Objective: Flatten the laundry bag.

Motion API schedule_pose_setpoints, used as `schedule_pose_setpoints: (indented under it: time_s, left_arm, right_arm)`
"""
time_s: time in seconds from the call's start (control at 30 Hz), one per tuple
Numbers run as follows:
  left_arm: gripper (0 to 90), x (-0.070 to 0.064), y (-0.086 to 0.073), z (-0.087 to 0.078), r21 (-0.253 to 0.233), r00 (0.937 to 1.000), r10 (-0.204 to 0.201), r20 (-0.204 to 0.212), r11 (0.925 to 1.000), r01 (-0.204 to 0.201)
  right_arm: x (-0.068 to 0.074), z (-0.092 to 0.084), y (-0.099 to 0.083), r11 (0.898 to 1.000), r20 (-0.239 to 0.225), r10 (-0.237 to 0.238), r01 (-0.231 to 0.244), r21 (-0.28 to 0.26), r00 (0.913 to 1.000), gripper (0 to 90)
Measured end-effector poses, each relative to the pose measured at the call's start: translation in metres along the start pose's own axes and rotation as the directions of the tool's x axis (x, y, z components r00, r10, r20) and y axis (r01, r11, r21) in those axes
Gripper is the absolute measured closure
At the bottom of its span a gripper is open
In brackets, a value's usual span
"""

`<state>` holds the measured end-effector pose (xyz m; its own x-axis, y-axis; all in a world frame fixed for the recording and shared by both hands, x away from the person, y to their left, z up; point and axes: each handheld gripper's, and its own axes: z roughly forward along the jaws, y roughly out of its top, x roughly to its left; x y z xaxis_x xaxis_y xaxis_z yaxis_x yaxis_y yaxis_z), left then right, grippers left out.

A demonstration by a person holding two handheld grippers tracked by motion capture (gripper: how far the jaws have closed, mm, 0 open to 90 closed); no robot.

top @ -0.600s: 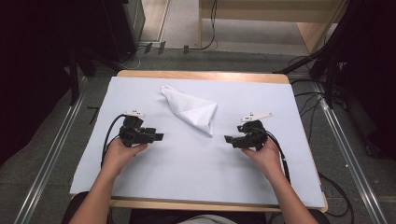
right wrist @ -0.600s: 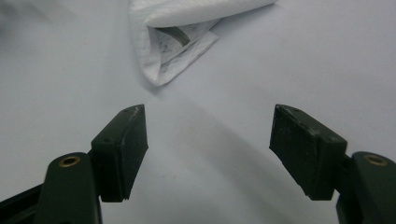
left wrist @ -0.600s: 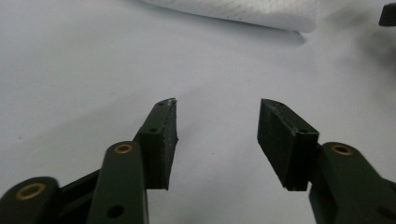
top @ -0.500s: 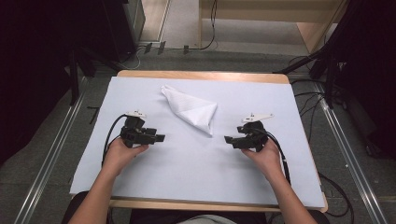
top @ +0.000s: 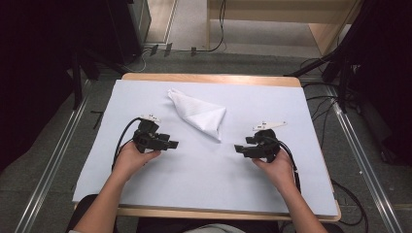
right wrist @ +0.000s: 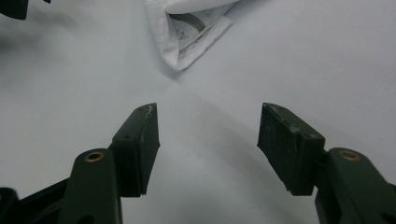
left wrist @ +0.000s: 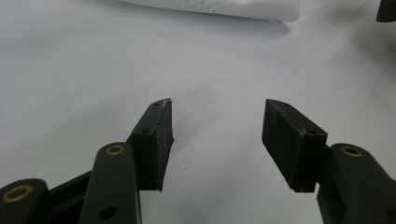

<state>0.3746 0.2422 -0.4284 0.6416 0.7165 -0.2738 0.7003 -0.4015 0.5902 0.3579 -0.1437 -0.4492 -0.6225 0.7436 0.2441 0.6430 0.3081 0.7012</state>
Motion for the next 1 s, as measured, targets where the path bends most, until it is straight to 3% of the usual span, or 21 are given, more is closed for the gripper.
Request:
schedule_pose_setpoints:
  time_s: [0.33,1.0]
  left_arm:
    - [43.8,0.0026,0.0032,0.0005,0.008,1.0,-0.003,-0.002,1.0,0.003]
    - [43.0,0.0045,0.005,-0.0017,0.011,0.9999,-0.008,0.007,0.9999,0.008]
  right_arm:
    - [-0.0048,0.0015,-0.0018,0.999,-0.007,0.042,-0.042,0.018,0.9991,42.5]
    - [-0.0022,0.0014,0.0021,0.998,-0.007,0.055,-0.055,0.017,0.9984,45.1]
